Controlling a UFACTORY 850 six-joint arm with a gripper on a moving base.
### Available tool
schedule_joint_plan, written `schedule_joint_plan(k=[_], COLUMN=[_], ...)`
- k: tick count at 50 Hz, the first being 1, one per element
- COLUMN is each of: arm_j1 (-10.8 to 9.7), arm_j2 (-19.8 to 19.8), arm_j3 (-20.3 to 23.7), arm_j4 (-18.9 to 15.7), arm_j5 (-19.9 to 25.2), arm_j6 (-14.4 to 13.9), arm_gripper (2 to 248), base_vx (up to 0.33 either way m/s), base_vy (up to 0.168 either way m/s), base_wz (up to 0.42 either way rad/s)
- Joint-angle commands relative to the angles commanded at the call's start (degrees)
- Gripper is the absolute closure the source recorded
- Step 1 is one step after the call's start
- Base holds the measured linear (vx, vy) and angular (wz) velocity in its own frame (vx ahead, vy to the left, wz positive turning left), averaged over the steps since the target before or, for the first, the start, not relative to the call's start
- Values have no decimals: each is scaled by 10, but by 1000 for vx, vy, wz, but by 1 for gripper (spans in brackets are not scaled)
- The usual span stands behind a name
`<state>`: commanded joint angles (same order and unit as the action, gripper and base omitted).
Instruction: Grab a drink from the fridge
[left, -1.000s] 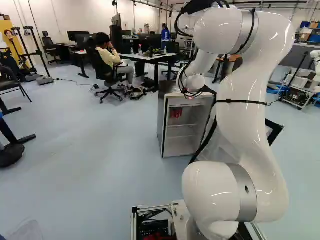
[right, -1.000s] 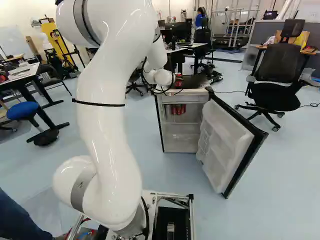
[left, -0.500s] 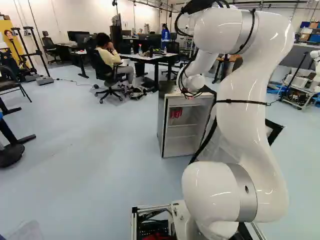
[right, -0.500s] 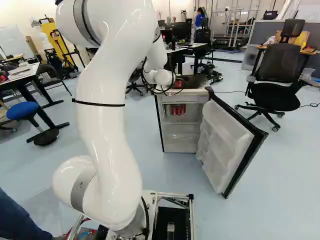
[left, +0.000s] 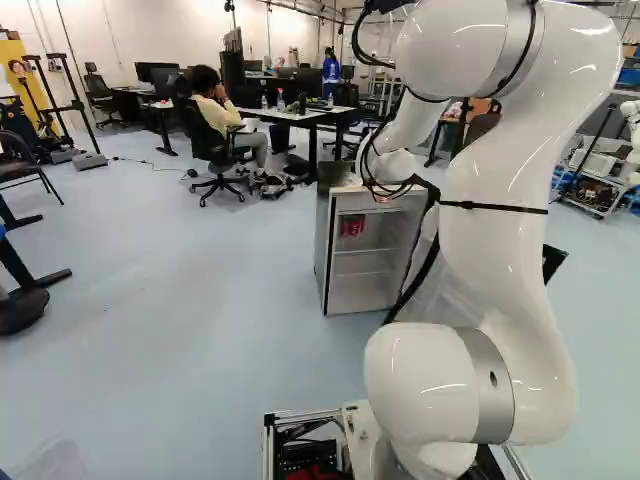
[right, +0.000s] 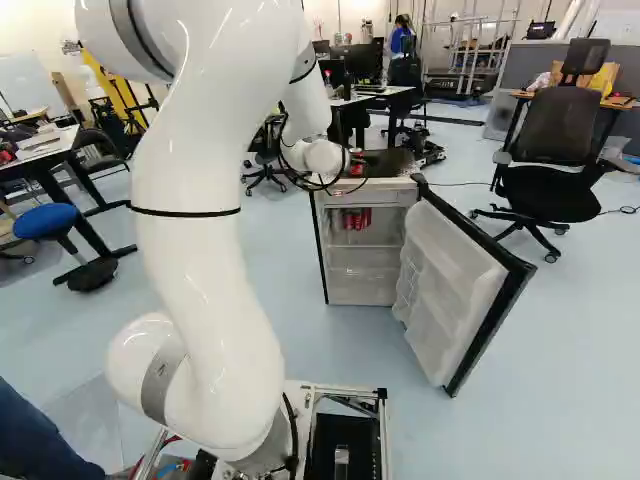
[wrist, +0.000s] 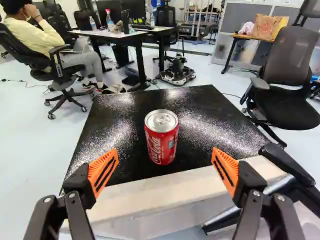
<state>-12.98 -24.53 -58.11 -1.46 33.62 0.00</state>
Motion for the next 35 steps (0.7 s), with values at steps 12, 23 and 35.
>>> schedule_joint_plan(k=[12, 23, 35], arm_j1=[-12, -27, -45], arm_j2=[25, 49, 80], arm_j3=[31, 53, 73], arm_j4=[35, 98, 133], arm_j5=[-24, -45, -57], arm_j6=[0, 0, 0], arm_gripper=[3, 3, 3], base_vx=[0, 0, 0], base_vy=[0, 0, 0], base_wz=[0, 0, 0])
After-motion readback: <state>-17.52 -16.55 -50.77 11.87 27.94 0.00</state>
